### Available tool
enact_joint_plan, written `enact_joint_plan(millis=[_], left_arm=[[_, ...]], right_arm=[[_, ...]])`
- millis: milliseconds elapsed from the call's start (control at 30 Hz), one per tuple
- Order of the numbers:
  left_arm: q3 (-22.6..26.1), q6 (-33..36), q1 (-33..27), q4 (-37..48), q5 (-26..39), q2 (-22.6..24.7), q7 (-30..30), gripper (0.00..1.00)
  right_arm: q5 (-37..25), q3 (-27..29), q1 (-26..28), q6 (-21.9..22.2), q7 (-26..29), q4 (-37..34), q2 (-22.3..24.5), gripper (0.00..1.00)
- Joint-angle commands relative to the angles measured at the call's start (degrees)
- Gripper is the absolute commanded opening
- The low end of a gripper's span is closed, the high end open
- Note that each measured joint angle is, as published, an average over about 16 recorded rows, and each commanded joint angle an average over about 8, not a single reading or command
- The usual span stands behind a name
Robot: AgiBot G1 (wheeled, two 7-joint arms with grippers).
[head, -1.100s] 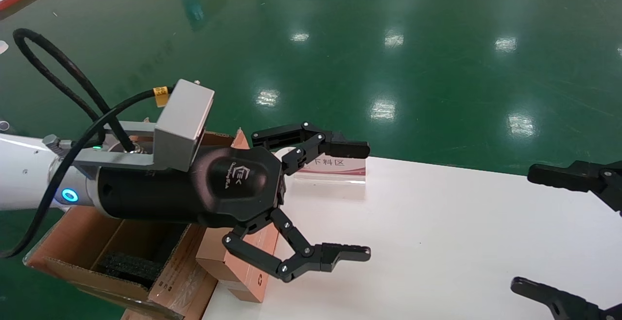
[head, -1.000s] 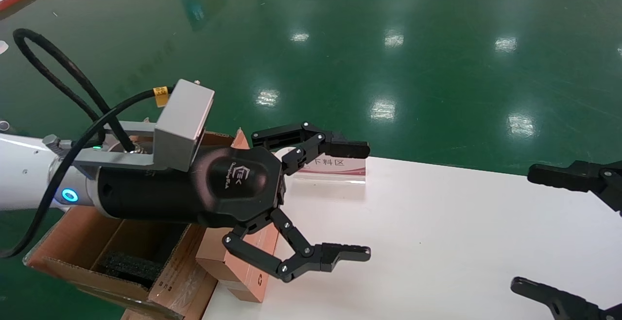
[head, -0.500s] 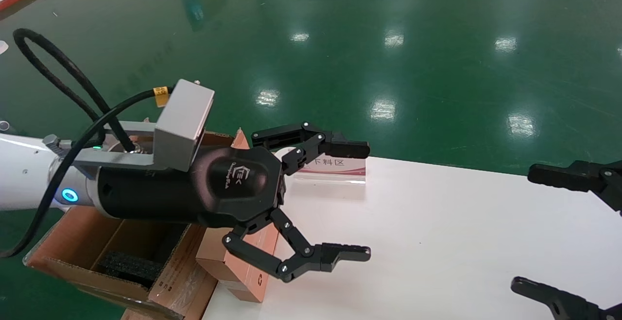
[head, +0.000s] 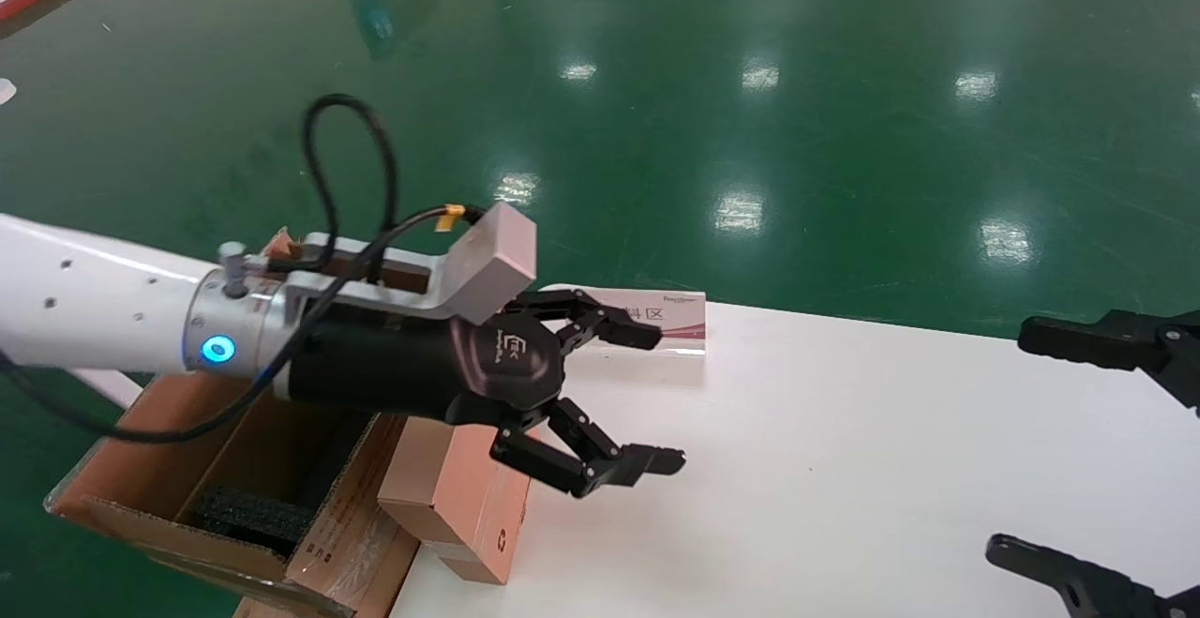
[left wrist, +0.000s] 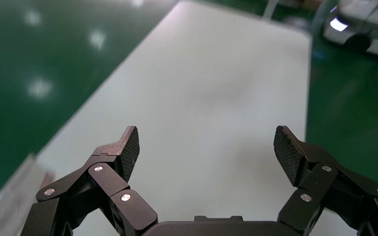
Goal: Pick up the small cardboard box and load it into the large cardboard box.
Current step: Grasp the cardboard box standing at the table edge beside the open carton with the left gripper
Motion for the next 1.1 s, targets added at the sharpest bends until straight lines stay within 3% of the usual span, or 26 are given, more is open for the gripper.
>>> enact_joint_plan(millis=[33, 267, 467, 800, 1100], left_arm=[[1.6, -0.1, -1.9, -0.1, 3.3, 0.1, -3.2, 1.0], [8.4, 5.5, -12.1, -0.4, 16.7, 2.9, -15.5, 1.0], [14.6, 8.7, -19.4, 0.0, 23.5, 5.4, -24.8, 1.0], [26.9, 9.3, -29.1, 0.2, 27.7, 6.1, -38.7, 1.0], [35.0, 8.9, -35.8, -0.2, 27.5, 5.9, -45.8, 1.0]], right_arm=[[0.0, 0.0, 0.0, 0.0, 0.0, 0.0, 0.0, 1.0], [0.0, 0.0, 0.0, 0.0, 0.0, 0.0, 0.0, 1.0], [0.0, -0.1, 0.0, 0.0, 0.0, 0.0, 0.0, 1.0], [0.1, -0.1, 0.0, 0.0, -0.1, 0.0, 0.0, 1.0], [0.1, -0.1, 0.0, 0.1, -0.1, 0.0, 0.1, 1.0]])
